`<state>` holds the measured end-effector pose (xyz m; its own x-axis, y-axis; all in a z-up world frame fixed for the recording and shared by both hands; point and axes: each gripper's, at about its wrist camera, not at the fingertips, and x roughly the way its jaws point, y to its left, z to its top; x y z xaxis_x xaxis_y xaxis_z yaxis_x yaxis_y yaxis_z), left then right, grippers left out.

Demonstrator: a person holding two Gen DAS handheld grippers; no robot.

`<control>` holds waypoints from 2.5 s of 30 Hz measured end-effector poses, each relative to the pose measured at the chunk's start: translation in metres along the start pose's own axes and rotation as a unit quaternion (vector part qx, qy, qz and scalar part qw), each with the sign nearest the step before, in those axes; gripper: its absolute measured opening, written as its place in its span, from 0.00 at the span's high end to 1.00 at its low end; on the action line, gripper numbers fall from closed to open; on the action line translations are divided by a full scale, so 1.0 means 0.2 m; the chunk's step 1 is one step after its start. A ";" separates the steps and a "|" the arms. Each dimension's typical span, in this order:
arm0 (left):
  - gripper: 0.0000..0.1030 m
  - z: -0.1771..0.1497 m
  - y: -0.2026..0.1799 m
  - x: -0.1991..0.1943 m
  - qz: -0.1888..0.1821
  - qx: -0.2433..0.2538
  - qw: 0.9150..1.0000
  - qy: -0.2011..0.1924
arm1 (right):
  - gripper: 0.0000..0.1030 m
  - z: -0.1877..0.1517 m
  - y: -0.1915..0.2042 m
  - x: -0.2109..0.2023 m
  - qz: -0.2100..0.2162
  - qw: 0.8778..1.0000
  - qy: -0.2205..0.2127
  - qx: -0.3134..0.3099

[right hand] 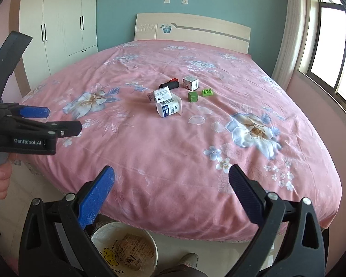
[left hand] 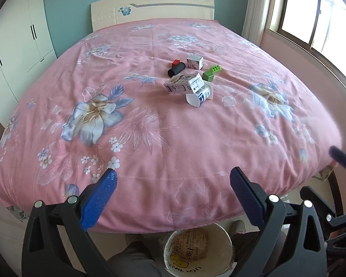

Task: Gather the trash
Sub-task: 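Grasp the white milk carton with the left gripper while the right gripper grasps the white yogurt cup, then carry the milk carton and yogurt cup in both grippers toward the white bin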

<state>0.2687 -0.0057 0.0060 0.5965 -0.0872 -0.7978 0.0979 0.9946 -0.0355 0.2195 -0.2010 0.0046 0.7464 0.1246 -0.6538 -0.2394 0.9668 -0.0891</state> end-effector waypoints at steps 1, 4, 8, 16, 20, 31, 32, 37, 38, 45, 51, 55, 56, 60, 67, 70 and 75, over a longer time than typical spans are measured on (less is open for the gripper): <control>0.03 0.06 0.02 0.04 -0.007 -0.011 1.000 0.009 | 0.06 0.03 -0.01 0.04 0.003 1.000 0.000 -0.008; 0.03 0.25 0.08 0.18 -0.020 -0.041 0.998 0.035 | 0.06 0.13 -0.03 0.15 0.019 0.999 0.000 -0.032; 0.03 0.48 0.12 0.39 -0.030 -0.077 0.994 0.069 | 0.06 0.26 -0.04 0.34 0.047 0.996 0.004 -0.072; 0.03 0.87 0.14 0.80 -0.031 -0.131 0.985 0.111 | 0.06 0.45 -0.07 0.84 0.123 0.981 0.046 -0.141; 0.03 0.99 0.13 1.03 -0.022 -0.150 0.978 0.140 | 0.06 0.52 -0.10 1.09 0.150 0.975 0.072 -0.147; 0.04 1.05 0.09 1.54 -0.061 -0.208 0.951 0.222 | 0.06 0.64 -0.15 1.52 0.217 0.963 0.093 -0.133; 0.04 1.05 0.10 1.57 -0.063 -0.215 0.948 0.228 | 0.06 0.65 -0.14 1.55 0.215 0.963 0.094 -0.132; 0.37 1.01 0.12 1.70 -0.089 -0.241 0.930 0.263 | 0.08 0.66 -0.08 1.65 0.224 0.959 0.103 -0.140; 0.45 1.01 0.12 1.72 -0.088 -0.239 0.929 0.267 | 0.22 0.66 -0.06 1.66 0.227 0.957 0.099 -0.149; 0.50 1.00 0.13 1.70 -0.073 -0.222 0.941 0.246 | 0.44 0.61 -0.07 1.64 0.211 0.961 0.097 -0.148; 0.50 1.01 0.12 1.52 -0.015 -0.152 0.966 0.209 | 0.45 0.61 -0.14 1.49 0.175 0.970 0.096 -0.141; 0.50 0.99 0.10 1.31 0.016 -0.107 0.978 0.177 | 0.45 0.63 -0.19 1.32 0.133 0.977 0.082 -0.148; 0.50 0.98 0.08 1.25 0.026 -0.091 0.982 0.165 | 0.45 0.64 -0.22 1.27 0.124 0.978 0.080 -0.146; 0.50 0.95 0.06 0.93 0.046 -0.038 0.992 0.114 | 0.45 0.71 -0.26 1.03 0.088 0.986 0.064 -0.127; 0.50 0.91 0.03 0.33 0.046 0.002 0.998 0.038 | 0.45 0.85 -0.29 0.51 0.045 0.993 0.017 -0.106; 0.50 0.88 -0.01 0.05 0.052 0.022 0.998 -0.001 | 0.45 0.90 -0.28 0.24 0.030 0.994 -0.008 -0.108; 0.50 0.79 -0.05 -0.39 0.066 0.062 0.994 -0.063 | 0.45 0.93 -0.21 -0.19 0.012 0.992 -0.051 -0.117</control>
<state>0.3478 -0.0185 0.1637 0.7055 0.0291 -0.7081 0.1050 0.9839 0.1449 0.3163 -0.2052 0.1737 0.7950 0.1809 -0.5790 -0.3864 0.8868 -0.2535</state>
